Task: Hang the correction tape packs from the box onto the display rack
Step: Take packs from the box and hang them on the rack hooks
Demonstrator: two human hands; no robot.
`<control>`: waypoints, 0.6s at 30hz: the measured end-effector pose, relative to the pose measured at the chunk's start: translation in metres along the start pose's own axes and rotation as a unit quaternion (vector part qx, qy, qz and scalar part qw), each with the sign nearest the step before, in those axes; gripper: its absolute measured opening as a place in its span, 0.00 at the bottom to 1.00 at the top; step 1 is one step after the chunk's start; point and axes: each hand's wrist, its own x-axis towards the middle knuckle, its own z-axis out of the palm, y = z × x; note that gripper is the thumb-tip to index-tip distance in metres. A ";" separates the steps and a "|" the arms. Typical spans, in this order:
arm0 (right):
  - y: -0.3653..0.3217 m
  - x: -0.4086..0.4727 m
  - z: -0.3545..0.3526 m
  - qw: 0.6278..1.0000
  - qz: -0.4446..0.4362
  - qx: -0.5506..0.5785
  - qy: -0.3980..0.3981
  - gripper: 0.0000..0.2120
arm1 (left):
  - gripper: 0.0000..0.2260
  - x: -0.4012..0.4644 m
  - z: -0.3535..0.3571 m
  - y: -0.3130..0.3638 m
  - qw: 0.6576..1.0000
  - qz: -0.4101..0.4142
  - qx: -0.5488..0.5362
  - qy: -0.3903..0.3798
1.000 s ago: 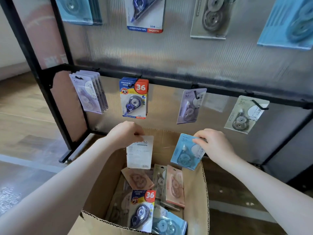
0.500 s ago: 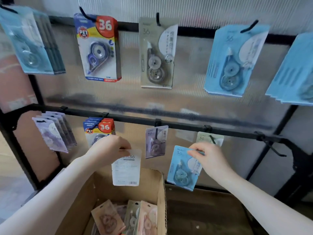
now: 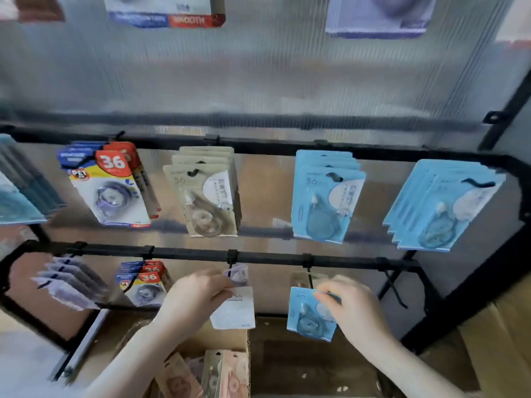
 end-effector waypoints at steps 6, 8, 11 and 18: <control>-0.029 -0.014 -0.074 0.999 0.037 0.007 -0.023 0.05 | 0.07 0.003 -0.060 0.049 0.999 0.035 -0.011 -0.015; -0.035 -0.020 -0.095 0.999 0.040 0.014 -0.015 0.04 | 0.09 0.002 -0.079 0.067 0.998 0.045 -0.024 -0.020; -0.039 -0.028 -0.119 0.999 0.043 0.015 -0.012 0.04 | 0.05 0.000 -0.100 0.089 0.998 0.054 -0.039 -0.017; -0.033 -0.037 -0.160 0.998 0.057 0.027 -0.018 0.04 | 0.09 0.007 -0.125 0.130 0.998 0.053 -0.040 -0.018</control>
